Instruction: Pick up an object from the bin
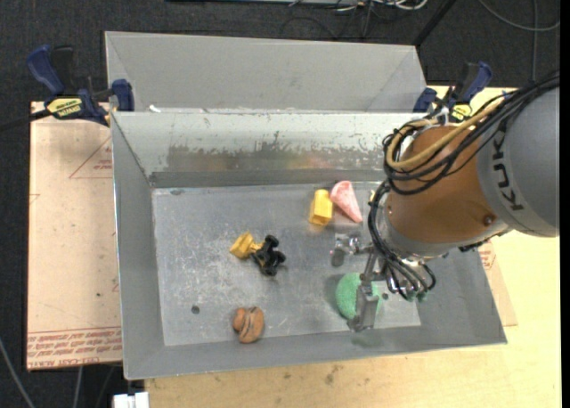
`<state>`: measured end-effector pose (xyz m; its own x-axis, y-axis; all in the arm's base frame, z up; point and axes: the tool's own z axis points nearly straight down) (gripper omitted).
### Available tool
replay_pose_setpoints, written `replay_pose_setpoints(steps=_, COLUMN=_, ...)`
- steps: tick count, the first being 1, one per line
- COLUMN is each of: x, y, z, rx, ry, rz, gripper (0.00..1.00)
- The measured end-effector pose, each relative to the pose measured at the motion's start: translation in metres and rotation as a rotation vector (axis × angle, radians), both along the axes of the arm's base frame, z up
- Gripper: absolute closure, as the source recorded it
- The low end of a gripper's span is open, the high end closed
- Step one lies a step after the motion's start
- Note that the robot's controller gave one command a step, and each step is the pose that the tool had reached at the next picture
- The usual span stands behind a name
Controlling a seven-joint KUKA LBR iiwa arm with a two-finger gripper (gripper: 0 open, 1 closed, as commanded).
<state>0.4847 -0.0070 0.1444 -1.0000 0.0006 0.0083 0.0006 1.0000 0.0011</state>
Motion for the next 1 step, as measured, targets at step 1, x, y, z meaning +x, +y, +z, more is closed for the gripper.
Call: replay_pose_setpoints(steps=1, x=0.0019, y=0.0, z=0.004, rx=0.0, ry=-0.008, rz=0.0, gripper=0.0)
